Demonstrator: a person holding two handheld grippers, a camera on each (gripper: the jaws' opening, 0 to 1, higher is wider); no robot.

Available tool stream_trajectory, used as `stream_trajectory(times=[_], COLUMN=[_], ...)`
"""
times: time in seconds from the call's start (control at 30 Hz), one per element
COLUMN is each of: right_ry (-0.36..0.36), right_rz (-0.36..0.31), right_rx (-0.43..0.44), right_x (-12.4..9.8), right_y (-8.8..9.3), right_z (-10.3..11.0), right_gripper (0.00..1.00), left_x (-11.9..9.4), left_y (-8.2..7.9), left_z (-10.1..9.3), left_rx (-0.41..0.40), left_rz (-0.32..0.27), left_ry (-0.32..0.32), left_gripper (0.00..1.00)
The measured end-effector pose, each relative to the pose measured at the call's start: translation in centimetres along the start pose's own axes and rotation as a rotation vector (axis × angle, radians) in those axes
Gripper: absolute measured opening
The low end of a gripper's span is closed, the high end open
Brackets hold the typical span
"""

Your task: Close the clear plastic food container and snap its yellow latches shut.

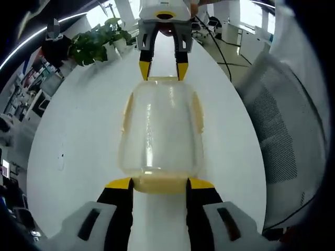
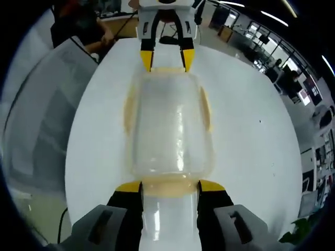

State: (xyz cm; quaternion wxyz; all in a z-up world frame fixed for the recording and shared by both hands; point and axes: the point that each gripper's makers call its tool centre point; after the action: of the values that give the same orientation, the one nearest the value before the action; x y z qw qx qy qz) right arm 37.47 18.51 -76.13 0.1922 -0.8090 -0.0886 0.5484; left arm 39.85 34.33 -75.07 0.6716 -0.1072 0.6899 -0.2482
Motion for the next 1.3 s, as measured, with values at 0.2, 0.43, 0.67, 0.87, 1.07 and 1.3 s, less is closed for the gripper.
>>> stream_trajectory(times=[0.2, 0.43, 0.67, 0.87, 1.07, 1.3], right_ry=[-0.01, -0.022, -0.03, -0.035, -0.04, -0.046], right_rz=[-0.001, 0.005, 0.008, 0.009, 0.007, 0.013], right_rx=[-0.004, -0.012, -0.019, -0.021, -0.024, -0.018], right_x=[-0.5, -1.3, -1.9, -2.4, -2.9, -3.2], right_y=[1.5, 3.2, 4.6, 5.7, 6.8, 8.0], right_z=[0.0, -0.2, -0.4, -0.7, -1.1, -1.2], right_gripper=[0.38, 0.38, 0.38, 0.38, 0.38, 0.38], left_x=[0.8, 1.5, 2.3, 2.8, 3.3, 4.0], left_y=[-1.4, -3.1, -4.4, -5.6, -6.6, -7.7], left_z=[-0.2, -0.2, -0.2, 0.0, 0.2, 0.4], left_rx=[-0.016, -0.029, -0.041, -0.047, -0.058, -0.057], left_rz=[-0.012, -0.024, -0.035, -0.036, -0.045, -0.047], left_ry=[0.011, 0.011, 0.013, 0.016, 0.022, 0.03], left_gripper=[0.38, 0.38, 0.38, 0.38, 0.38, 0.38])
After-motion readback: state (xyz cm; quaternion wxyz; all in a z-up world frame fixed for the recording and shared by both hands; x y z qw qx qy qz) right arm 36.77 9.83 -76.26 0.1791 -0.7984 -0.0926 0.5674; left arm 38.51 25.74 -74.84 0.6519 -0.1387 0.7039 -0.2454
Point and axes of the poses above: the point that each gripper's makers call its tool centre point, and the gripper's own axes: x roughly forward along the fingers, z roughly to its left, y roughly out of its underside, and after that the axes turned 10 degrees about y, right-handed
